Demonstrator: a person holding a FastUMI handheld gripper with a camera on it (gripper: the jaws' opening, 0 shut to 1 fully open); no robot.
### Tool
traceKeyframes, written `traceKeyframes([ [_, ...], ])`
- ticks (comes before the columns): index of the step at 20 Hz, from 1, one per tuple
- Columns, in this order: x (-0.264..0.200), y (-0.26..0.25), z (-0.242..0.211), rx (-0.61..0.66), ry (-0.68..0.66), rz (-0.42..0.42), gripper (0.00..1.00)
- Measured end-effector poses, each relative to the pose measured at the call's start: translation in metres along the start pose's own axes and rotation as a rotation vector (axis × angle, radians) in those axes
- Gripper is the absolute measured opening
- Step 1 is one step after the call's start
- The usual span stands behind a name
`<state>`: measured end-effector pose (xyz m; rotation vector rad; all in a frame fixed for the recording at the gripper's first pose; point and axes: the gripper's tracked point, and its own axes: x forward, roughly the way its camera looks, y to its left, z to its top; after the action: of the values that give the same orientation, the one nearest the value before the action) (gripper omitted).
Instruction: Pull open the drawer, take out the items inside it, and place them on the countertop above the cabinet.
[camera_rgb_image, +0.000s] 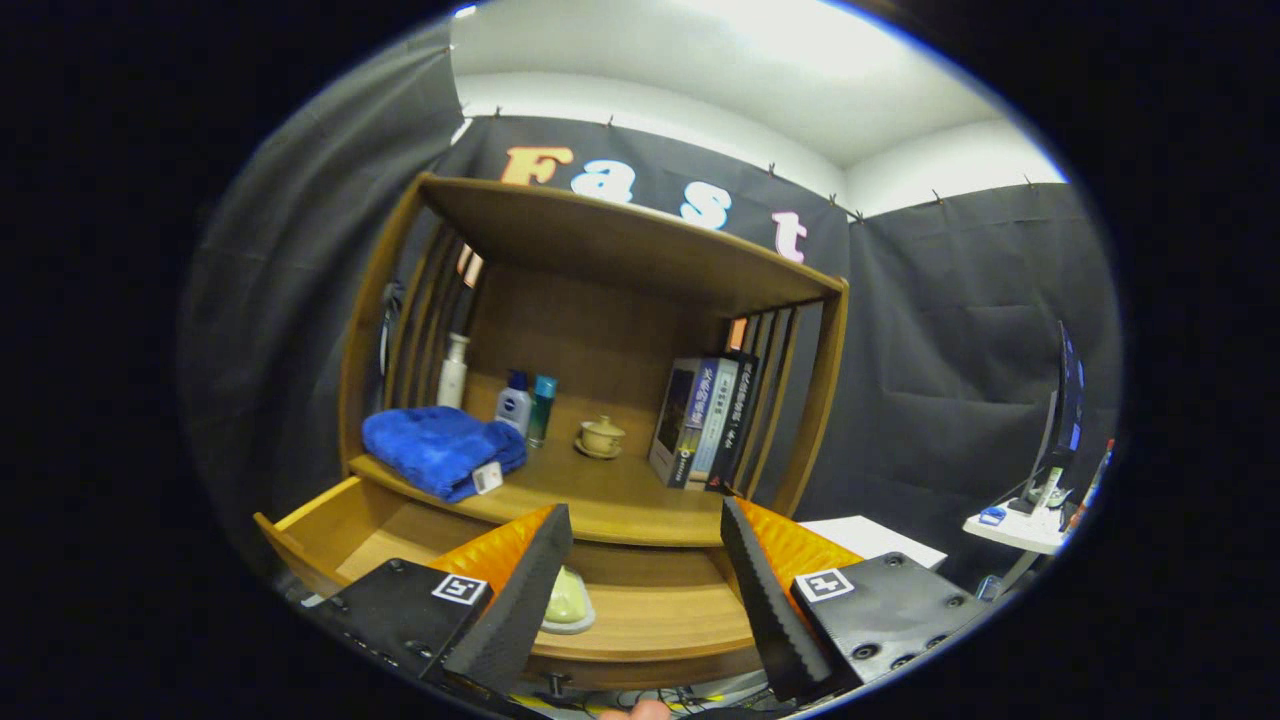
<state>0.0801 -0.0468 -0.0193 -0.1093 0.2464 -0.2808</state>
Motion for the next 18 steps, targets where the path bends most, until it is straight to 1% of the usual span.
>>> traceKeyframes([
  [3, 0.04, 0.0, -0.027, 0.044, 0.184, -0.041, 0.96],
  [5, 0.064, 0.012, -0.055, 0.098, 0.312, -0.034, 0.96],
  [6, 0.074, 0.022, -0.071, 0.119, 0.371, -0.014, 0.97],
  [8, 0.083, 0.046, -0.098, 0.146, 0.498, 0.067, 0.97],
  [10, 0.086, 0.061, -0.124, 0.153, 0.619, 0.113, 0.97],
  [12, 0.091, 0.069, -0.139, 0.165, 0.687, 0.128, 0.97],
  [13, 0.095, 0.072, -0.144, 0.173, 0.706, 0.126, 0.97],
  [16, 0.108, 0.083, -0.157, 0.215, 0.766, 0.157, 0.97],
  [18, 0.114, 0.084, -0.168, 0.207, 0.807, 0.158, 0.98],
])
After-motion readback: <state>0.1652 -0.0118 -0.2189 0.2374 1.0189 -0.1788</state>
